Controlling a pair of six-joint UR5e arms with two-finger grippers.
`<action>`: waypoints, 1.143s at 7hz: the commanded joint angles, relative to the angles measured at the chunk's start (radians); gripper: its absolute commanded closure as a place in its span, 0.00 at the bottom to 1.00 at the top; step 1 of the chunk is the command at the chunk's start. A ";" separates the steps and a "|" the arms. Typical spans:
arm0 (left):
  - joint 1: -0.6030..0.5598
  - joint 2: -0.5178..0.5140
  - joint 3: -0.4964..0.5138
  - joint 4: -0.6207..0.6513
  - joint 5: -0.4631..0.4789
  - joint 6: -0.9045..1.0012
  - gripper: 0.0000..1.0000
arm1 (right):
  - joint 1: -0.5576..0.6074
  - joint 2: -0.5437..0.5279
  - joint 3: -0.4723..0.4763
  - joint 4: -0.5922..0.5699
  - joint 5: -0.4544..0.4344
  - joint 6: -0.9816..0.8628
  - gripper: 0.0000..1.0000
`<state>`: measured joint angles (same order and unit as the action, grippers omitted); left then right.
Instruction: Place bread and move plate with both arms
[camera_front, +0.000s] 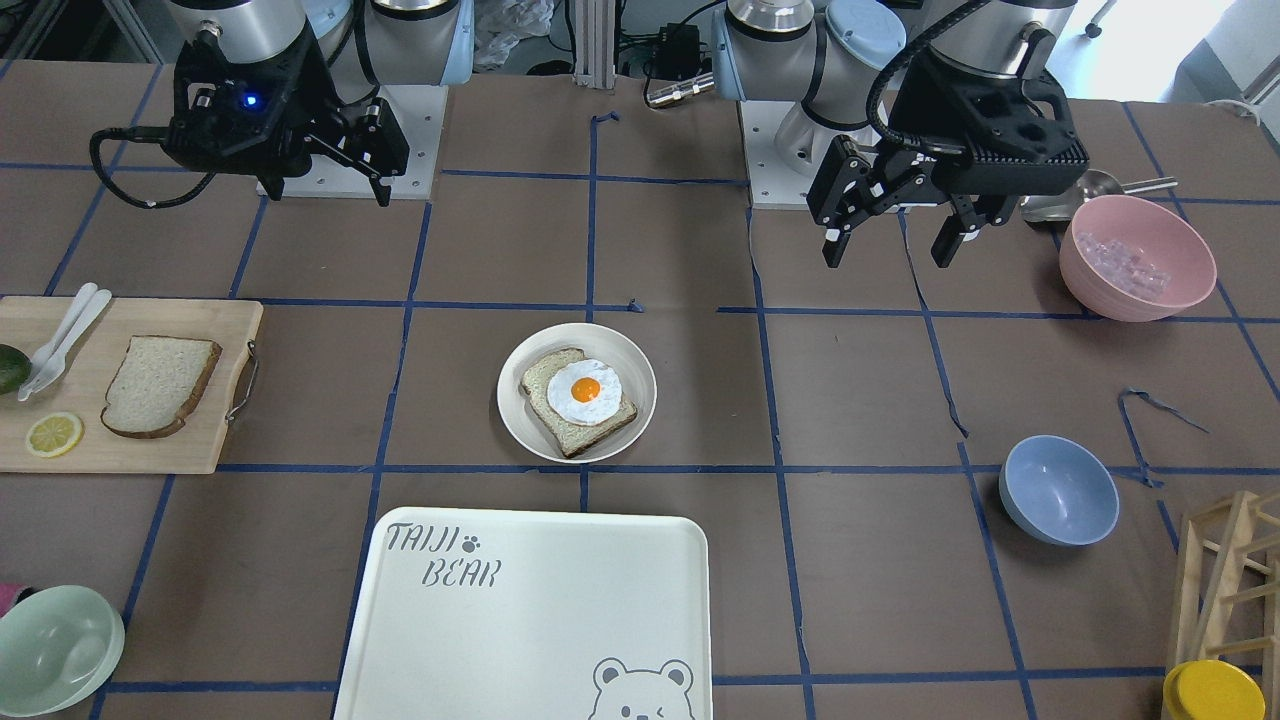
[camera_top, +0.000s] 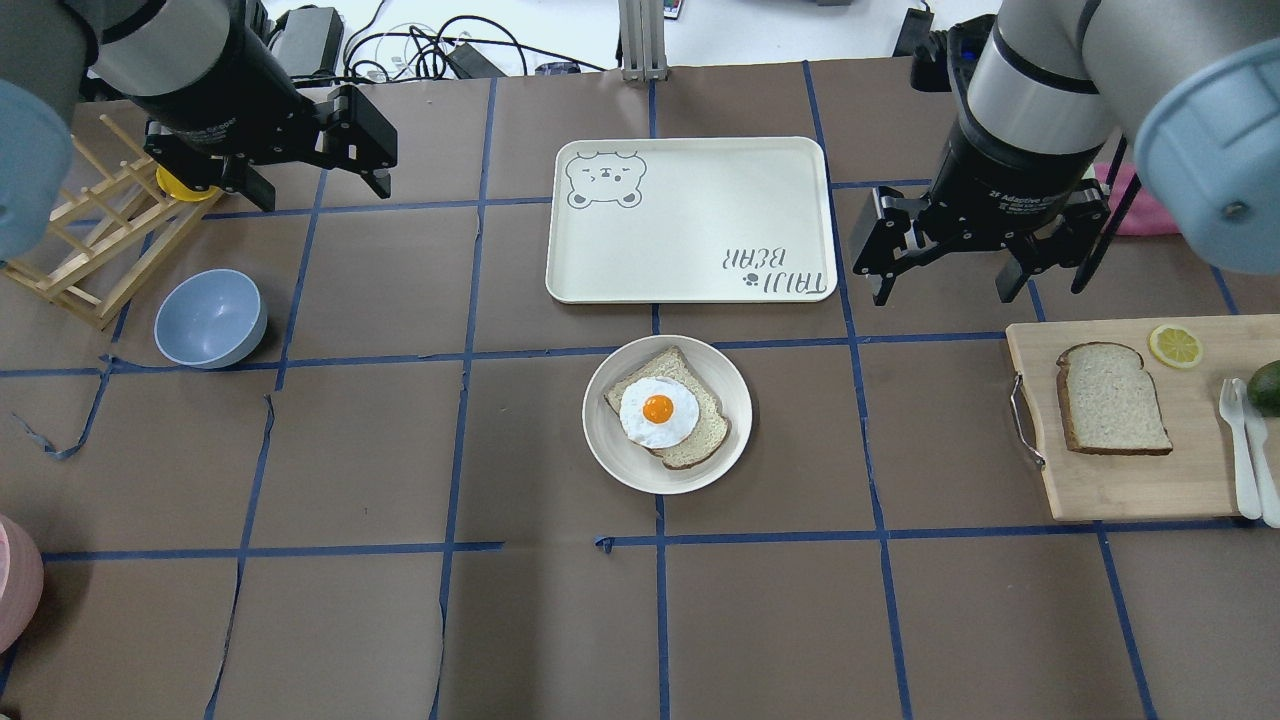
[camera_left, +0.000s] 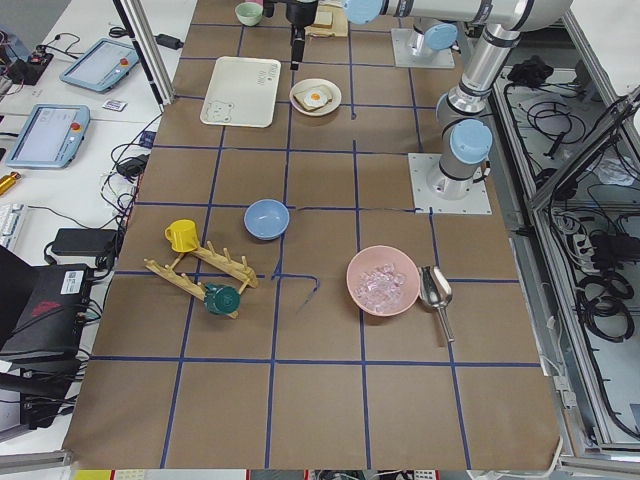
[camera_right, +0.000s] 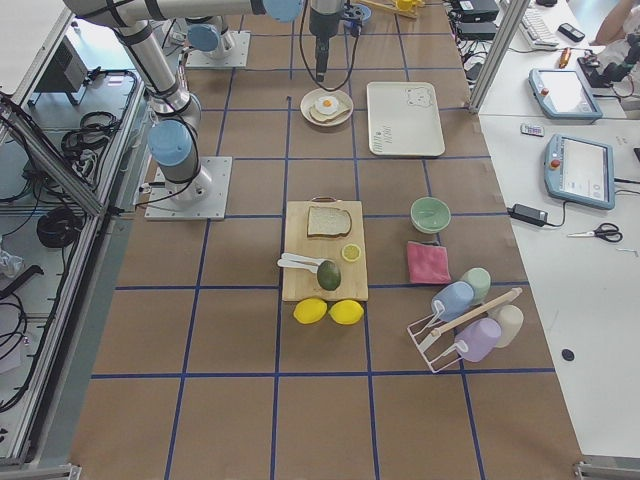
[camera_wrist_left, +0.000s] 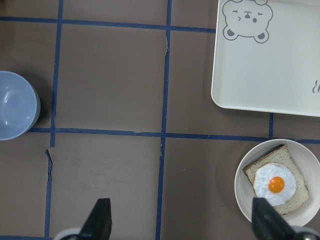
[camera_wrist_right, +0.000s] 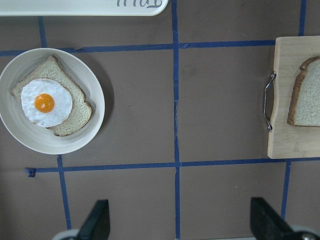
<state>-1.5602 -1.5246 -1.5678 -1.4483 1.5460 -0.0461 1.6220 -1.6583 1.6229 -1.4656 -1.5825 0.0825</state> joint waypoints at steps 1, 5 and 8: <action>0.000 -0.002 -0.001 0.000 0.000 0.000 0.00 | -0.001 0.000 0.002 -0.002 0.001 0.005 0.00; 0.000 -0.005 -0.001 0.000 0.000 0.000 0.00 | 0.001 0.000 0.006 0.018 -0.002 0.005 0.00; 0.000 -0.002 -0.015 0.003 0.000 0.000 0.00 | 0.001 0.000 0.006 0.008 -0.004 0.002 0.00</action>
<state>-1.5601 -1.5276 -1.5781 -1.4457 1.5463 -0.0456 1.6237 -1.6583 1.6284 -1.4543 -1.5852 0.0858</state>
